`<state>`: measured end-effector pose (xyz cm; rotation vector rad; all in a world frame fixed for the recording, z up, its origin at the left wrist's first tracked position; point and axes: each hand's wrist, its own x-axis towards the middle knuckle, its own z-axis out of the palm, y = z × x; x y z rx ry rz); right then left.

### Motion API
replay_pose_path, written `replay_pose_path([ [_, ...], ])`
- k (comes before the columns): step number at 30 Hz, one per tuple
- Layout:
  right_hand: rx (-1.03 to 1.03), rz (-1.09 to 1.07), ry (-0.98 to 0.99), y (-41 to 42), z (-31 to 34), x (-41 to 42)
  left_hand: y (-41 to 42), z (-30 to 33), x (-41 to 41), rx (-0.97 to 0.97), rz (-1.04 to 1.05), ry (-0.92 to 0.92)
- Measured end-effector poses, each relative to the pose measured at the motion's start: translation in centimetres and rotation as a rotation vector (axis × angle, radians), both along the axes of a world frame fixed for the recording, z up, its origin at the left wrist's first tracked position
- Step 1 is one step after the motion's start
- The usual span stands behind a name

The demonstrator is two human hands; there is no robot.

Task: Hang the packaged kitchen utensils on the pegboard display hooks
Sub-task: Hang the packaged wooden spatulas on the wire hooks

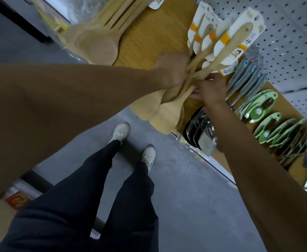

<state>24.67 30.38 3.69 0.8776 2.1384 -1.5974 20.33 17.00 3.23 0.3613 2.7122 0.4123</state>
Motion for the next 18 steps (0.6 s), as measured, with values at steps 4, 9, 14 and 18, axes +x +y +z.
replay_pose_path([
  [4, -0.065, -0.018, 0.007, -0.1, 2.3, 1.0, -1.9, 2.9, 2.4, 0.112, 0.073, 0.027],
  [9, -0.102, 0.037, 0.010, -0.8, 6.9, 3.2, -5.2, 6.2, 4.7, 0.164, 0.143, 0.020],
  [14, -0.128, 0.087, 0.042, -1.3, 11.3, 5.8, -8.4, 11.4, 7.5, 0.163, 0.150, 0.015],
  [18, -0.156, 0.162, 0.068, -1.4, 15.1, 7.7, -9.6, 15.6, 10.0, 0.162, 0.151, 0.041],
])
